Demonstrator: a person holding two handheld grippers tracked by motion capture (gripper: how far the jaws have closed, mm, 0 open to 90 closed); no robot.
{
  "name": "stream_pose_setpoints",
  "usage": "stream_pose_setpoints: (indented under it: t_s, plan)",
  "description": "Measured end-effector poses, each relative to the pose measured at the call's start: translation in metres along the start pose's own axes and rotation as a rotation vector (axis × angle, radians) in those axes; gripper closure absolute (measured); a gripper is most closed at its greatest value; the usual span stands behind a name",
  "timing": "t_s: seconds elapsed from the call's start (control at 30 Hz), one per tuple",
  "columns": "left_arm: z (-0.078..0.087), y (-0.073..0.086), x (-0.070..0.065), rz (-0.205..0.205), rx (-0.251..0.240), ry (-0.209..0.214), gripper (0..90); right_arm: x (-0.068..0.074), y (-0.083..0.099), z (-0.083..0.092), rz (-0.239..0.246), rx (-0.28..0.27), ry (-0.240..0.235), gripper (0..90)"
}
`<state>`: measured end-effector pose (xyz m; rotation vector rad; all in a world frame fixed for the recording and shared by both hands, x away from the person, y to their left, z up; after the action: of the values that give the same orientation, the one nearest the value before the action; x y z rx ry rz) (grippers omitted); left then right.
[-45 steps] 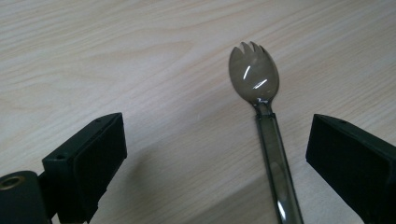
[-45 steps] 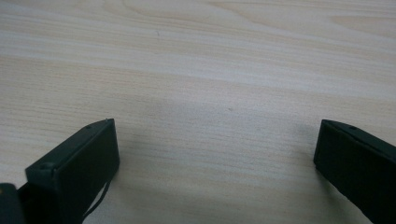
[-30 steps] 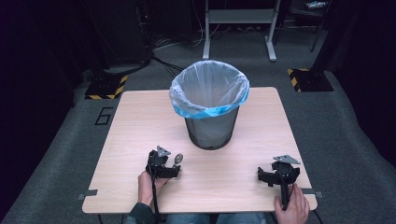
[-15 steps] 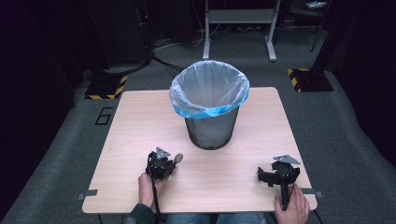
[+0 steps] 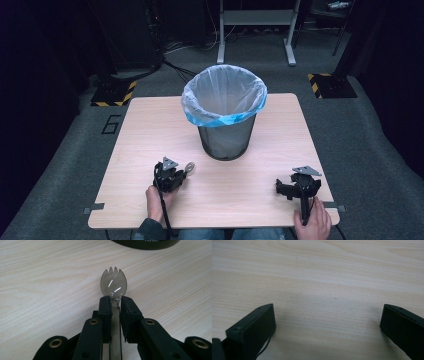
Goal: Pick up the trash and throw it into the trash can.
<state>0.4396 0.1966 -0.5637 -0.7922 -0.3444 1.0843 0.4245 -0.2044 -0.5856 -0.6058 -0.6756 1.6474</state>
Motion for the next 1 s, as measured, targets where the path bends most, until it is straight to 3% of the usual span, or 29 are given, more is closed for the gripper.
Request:
stream_pose_setpoints:
  t_s: [1.0]
  plan:
    - [0.03,-0.028,0.011,-0.025,-0.049,-0.016,79.0,0.0,0.0,0.0,0.003,-0.002,0.0,0.0]
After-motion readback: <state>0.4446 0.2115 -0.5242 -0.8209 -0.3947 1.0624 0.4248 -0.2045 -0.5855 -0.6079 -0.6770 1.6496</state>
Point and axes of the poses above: each handheld gripper's, and its own axes: z roughly backward along the jaws, y roughly out of its underside, x roughly to its left, the point moved 8 cm from there along -z, roughly forward along the jaws, and after that the axes turned 3 degrees about z, right-handed, at the moved point
